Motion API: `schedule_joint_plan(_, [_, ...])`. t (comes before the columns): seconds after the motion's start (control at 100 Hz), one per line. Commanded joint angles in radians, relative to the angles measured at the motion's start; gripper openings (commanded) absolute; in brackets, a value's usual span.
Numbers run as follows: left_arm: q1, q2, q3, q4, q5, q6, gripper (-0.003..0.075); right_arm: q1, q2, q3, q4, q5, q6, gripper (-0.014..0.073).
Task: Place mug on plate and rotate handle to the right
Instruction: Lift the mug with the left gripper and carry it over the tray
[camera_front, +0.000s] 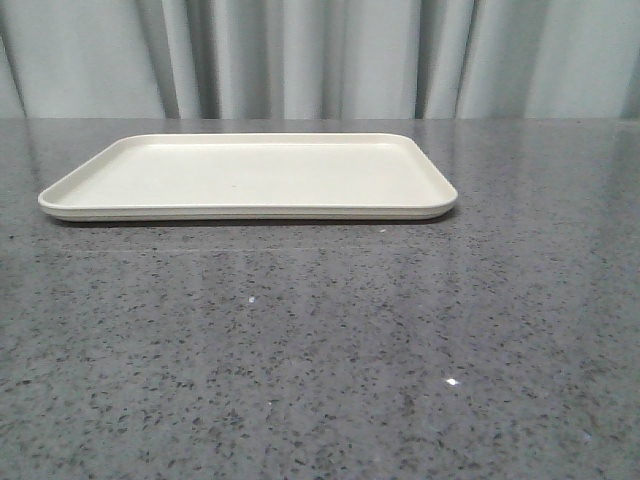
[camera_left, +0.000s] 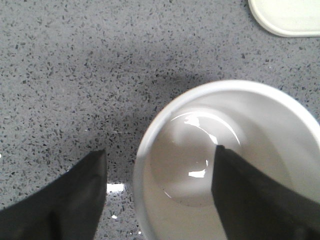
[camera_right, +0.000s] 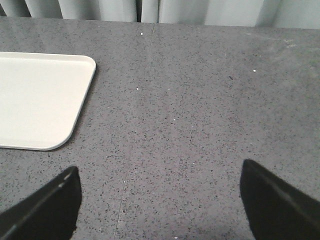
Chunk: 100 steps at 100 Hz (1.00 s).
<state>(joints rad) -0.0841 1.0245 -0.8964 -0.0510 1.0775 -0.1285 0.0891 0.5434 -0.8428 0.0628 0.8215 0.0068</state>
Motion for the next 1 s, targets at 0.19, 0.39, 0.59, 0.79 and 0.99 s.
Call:
schedule_joint_plan(0.19, [0.0, -0.007, -0.032, -0.003, -0.039, 0.0, 0.0161, -0.005, 0.012, -0.032, 0.0, -0.089, -0.007, 0.0638])
schedule_joint_plan(0.39, [0.0, -0.007, -0.032, -0.003, -0.039, 0.0, -0.0019, -0.005, 0.012, -0.032, 0.0, -0.095, -0.007, 0.0638])
schedule_joint_plan(0.59, [0.0, -0.007, -0.053, -0.039, -0.038, 0.0, -0.002, -0.005, 0.012, -0.032, 0.0, -0.099, -0.007, 0.0638])
schedule_joint_plan(0.79, [0.0, -0.007, -0.168, -0.146, -0.054, -0.007, -0.002, -0.005, 0.012, -0.032, 0.0, -0.104, -0.007, 0.0638])
schedule_joint_plan(0.99, [0.0, 0.017, -0.289, -0.234, -0.113, -0.007, -0.002, -0.005, 0.012, -0.032, 0.0, -0.114, -0.007, 0.0638])
